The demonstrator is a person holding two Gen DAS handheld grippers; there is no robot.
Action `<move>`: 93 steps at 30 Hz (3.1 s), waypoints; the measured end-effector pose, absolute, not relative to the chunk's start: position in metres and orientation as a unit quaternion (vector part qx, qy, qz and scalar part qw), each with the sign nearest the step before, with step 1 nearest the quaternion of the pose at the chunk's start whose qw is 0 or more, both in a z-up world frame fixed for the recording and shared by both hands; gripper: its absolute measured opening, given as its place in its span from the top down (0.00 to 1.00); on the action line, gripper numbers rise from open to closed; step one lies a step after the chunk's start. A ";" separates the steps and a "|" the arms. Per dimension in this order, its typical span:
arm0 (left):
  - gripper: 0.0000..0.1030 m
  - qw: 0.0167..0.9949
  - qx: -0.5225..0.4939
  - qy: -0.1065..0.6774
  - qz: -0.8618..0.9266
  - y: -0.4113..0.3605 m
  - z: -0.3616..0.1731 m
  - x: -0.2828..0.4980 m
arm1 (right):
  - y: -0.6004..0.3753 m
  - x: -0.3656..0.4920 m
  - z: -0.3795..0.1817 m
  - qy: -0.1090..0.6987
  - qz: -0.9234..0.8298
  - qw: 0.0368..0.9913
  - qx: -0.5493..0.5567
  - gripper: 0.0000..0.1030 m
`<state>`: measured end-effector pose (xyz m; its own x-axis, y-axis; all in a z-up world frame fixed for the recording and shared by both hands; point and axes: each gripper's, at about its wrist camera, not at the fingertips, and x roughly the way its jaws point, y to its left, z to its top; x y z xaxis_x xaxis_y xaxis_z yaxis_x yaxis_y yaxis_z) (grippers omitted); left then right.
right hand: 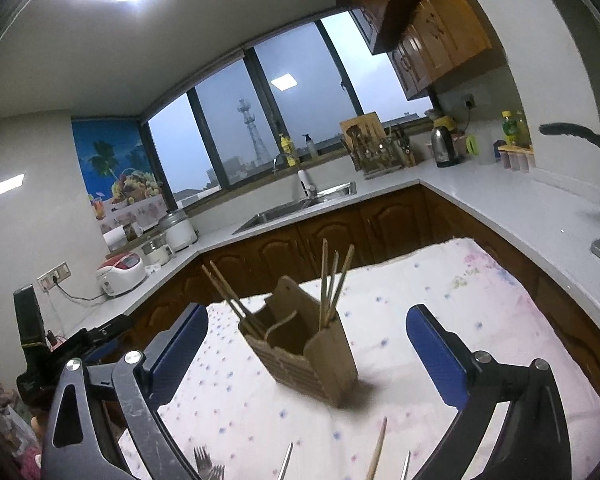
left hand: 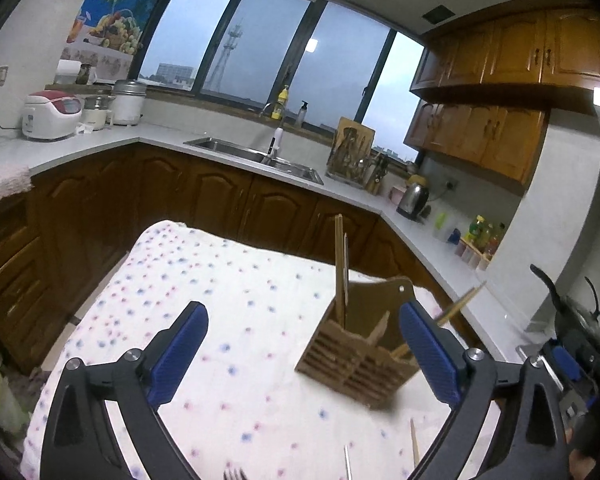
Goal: Organize utensils
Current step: 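Move both open tools back toward the spoon and remaining chopstick, then close the left tool on the metal spoon while the right tool grasps a bamboo chopstick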
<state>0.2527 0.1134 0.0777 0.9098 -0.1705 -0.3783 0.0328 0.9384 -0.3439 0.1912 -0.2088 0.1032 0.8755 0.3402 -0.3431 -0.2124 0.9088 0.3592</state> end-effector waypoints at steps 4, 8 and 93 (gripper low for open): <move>0.05 0.960 -0.165 0.219 -0.055 0.115 0.075 0.225 | -0.217 0.173 0.097 0.216 0.139 0.954 0.157 0.02; 0.05 0.958 -0.156 0.233 -0.056 0.115 0.074 0.205 | -0.224 0.159 0.090 0.229 0.131 0.952 0.156 0.02; 0.95 0.854 -0.087 0.487 -0.158 0.002 -0.037 0.242 | -0.186 0.256 -0.075 0.485 0.107 0.866 0.051 0.93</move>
<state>0.2416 0.0016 -0.0368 0.4751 -0.3538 -0.8057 0.1850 0.9353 -0.3017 0.2559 -0.1857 -0.0753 0.5068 0.2343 -0.8296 -0.1361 0.9720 0.1914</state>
